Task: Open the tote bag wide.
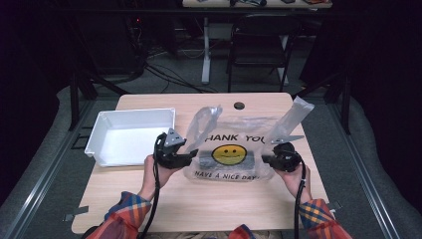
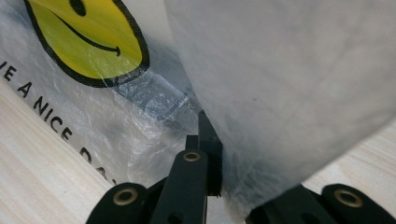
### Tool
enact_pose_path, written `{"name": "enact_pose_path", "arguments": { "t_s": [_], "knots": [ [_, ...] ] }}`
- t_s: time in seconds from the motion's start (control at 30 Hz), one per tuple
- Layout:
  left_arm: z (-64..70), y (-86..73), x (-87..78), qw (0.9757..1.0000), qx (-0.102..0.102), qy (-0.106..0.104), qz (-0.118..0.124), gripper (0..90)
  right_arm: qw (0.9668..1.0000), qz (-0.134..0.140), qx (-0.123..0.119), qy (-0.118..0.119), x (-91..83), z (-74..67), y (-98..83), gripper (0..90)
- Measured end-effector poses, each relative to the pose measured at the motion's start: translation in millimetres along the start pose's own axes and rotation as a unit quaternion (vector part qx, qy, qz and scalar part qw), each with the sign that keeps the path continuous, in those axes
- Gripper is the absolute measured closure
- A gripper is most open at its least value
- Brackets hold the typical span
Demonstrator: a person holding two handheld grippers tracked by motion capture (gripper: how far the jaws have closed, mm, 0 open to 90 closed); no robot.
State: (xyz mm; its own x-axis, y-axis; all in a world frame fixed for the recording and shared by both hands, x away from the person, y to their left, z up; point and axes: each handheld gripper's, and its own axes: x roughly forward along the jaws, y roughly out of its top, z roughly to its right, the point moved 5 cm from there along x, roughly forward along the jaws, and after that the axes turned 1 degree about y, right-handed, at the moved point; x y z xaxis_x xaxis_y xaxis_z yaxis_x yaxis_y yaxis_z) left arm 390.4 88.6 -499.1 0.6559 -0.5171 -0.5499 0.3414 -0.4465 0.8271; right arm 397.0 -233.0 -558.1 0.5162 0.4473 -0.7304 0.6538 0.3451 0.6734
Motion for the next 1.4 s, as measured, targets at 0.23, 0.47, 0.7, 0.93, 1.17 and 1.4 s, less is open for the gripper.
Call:
{"name": "enact_pose_path", "arguments": {
  "t_s": [0.23,0.47,0.7,0.93,1.17,1.4],
  "knots": [
    [-7.5,-2.0,12.2,1.0000,-0.001,-0.003,0.000,81.7,0.9998,-0.010,-0.016,-0.003,-4.6,-2.9,1.7,87.2],
    [-14.1,-15.5,22.5,0.9993,-0.021,-0.021,-0.024,89.8,0.9992,0.036,0.007,0.017,-31.5,0.5,12.7,62.8],
    [-16.0,-24.5,31.2,0.9977,-0.035,-0.032,-0.049,89.9,0.9920,0.126,0.000,0.012,-59.0,-2.3,27.8,72.6],
    [-19.4,-33.1,37.7,0.9952,-0.039,-0.038,-0.081,89.9,0.9930,0.117,0.002,0.009,-51.4,-3.1,25.6,90.0],
    [-19.6,-30.5,33.2,0.9950,-0.054,-0.021,-0.081,62.4,0.9957,0.093,0.005,0.009,-40.7,-2.2,20.3,90.0],
    [-11.4,-9.8,4.7,0.9992,-0.030,-0.007,-0.027,29.6,0.9967,0.081,0.003,0.009,-36.2,-2.0,17.7,90.0]
  ]
}}
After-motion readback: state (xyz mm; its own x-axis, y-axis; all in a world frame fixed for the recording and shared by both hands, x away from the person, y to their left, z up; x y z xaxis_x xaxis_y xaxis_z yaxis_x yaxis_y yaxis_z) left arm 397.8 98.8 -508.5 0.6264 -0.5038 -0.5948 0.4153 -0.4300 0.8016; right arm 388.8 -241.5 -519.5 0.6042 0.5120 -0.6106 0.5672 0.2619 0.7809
